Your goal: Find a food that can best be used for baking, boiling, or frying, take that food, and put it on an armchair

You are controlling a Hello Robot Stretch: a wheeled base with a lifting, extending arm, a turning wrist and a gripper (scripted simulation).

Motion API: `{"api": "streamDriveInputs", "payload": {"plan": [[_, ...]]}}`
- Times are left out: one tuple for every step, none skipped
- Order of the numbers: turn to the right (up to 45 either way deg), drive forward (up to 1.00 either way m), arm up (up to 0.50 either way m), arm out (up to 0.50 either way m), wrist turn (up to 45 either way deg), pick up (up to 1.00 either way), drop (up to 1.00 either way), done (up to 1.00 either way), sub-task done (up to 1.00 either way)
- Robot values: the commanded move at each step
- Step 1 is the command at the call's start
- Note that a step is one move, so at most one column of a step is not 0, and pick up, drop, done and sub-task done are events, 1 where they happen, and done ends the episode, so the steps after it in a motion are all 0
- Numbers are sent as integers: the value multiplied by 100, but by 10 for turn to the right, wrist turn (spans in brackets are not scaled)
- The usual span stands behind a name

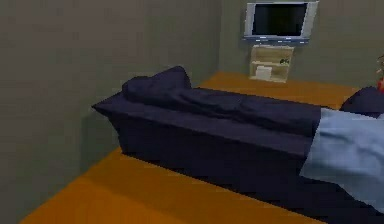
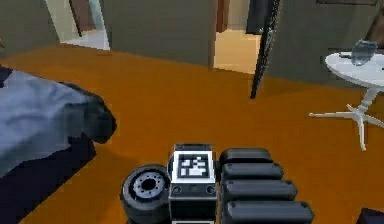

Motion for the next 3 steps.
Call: {"api": "streamDriveInputs", "payload": {"plan": [[-450, 0, 0, 0, 0, 0, 0, 0, 0], [-450, 0, 0, 0, 0, 0, 0, 0, 0], [-90, 0, 0, 0, 0, 0, 0, 0, 0]]}}
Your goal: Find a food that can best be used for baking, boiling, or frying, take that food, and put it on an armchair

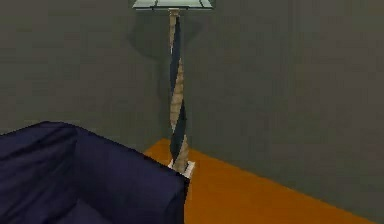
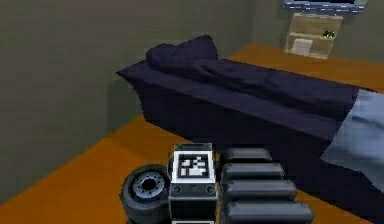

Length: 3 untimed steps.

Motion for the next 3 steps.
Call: {"api": "streamDriveInputs", "payload": {"plan": [[450, 0, 0, 0, 0, 0, 0, 0, 0], [450, 0, 0, 0, 0, 0, 0, 0, 0], [450, 0, 0, 0, 0, 0, 0, 0, 0]]}}
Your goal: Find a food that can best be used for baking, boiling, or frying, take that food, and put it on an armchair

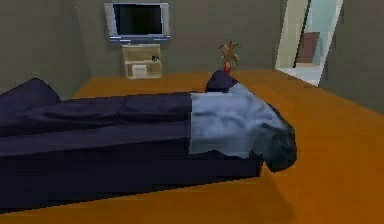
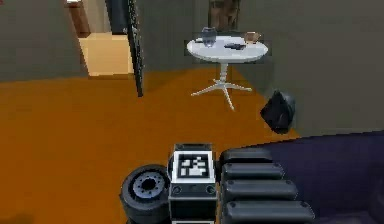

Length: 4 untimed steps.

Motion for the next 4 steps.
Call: {"api": "streamDriveInputs", "payload": {"plan": [[270, 0, 0, 0, 0, 0, 0, 0, 0], [450, 0, 0, 0, 0, 0, 0, 0, 0], [450, 0, 0, 0, 0, 0, 0, 0, 0], [60, 0, 0, 0, 0, 0, 0, 0, 0]]}}
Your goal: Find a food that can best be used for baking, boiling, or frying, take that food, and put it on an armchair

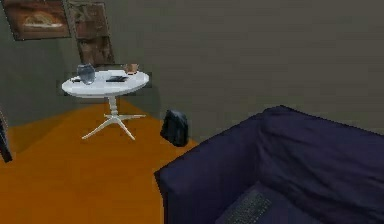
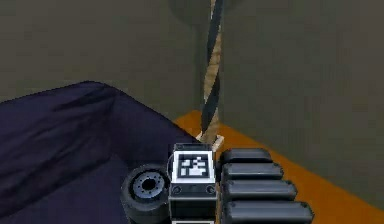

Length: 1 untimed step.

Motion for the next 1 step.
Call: {"api": "streamDriveInputs", "payload": {"plan": [[0, 20, 0, 0, 0, 0, 0, 0, 0]]}}
